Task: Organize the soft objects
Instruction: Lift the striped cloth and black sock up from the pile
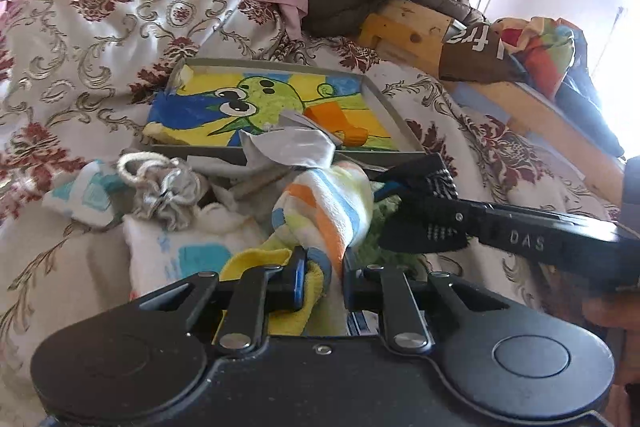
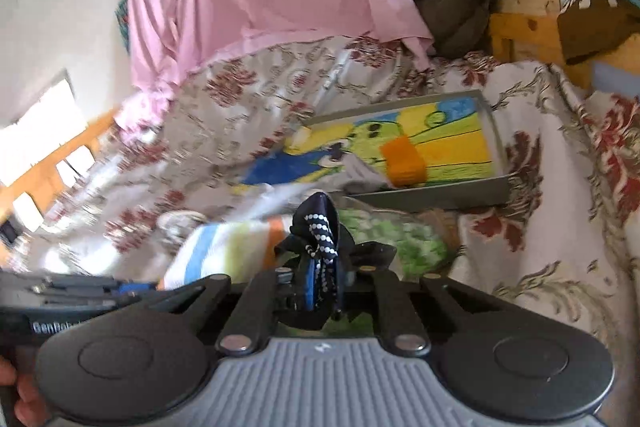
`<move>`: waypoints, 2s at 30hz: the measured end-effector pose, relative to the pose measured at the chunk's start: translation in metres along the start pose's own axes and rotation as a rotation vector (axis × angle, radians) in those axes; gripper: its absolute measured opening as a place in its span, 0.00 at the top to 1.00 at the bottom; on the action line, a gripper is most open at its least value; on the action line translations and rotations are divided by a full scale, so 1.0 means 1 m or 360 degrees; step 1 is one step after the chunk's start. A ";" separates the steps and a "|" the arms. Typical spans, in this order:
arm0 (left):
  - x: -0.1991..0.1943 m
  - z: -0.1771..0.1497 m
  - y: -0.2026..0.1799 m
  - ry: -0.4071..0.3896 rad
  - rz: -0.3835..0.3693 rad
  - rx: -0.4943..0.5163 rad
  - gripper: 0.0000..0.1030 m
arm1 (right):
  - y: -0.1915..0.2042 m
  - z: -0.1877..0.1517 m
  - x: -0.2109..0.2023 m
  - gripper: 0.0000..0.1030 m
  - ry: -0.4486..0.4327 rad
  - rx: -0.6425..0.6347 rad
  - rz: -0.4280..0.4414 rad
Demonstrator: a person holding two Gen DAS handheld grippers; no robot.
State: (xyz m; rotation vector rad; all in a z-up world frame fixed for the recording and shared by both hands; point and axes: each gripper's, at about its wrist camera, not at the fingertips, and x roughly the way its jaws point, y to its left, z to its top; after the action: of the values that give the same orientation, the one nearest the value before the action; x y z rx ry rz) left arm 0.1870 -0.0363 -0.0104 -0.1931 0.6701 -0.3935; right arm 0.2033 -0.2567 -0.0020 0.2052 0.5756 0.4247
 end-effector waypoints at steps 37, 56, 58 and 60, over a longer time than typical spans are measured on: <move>0.008 -0.002 -0.002 -0.0211 0.0412 0.0148 0.30 | 0.001 -0.009 0.025 0.50 0.0012 -0.0148 -0.0204; 0.023 -0.014 -0.015 -0.0170 0.0427 0.0411 0.70 | 0.029 -0.022 0.031 0.44 0.0090 -0.0550 -0.0320; 0.022 -0.017 -0.018 -0.0171 0.0417 0.0442 0.72 | 0.032 -0.023 0.029 0.54 0.0100 -0.0575 -0.0326; 0.021 -0.018 -0.021 -0.0162 0.0407 0.0458 0.74 | 0.033 -0.024 0.028 0.65 0.0106 -0.0601 -0.0336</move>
State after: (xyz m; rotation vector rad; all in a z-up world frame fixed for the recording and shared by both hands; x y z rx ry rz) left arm 0.1842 -0.0652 -0.0299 0.1448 0.5229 -0.2290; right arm 0.1999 -0.2131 -0.0248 -0.2302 0.5653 0.3286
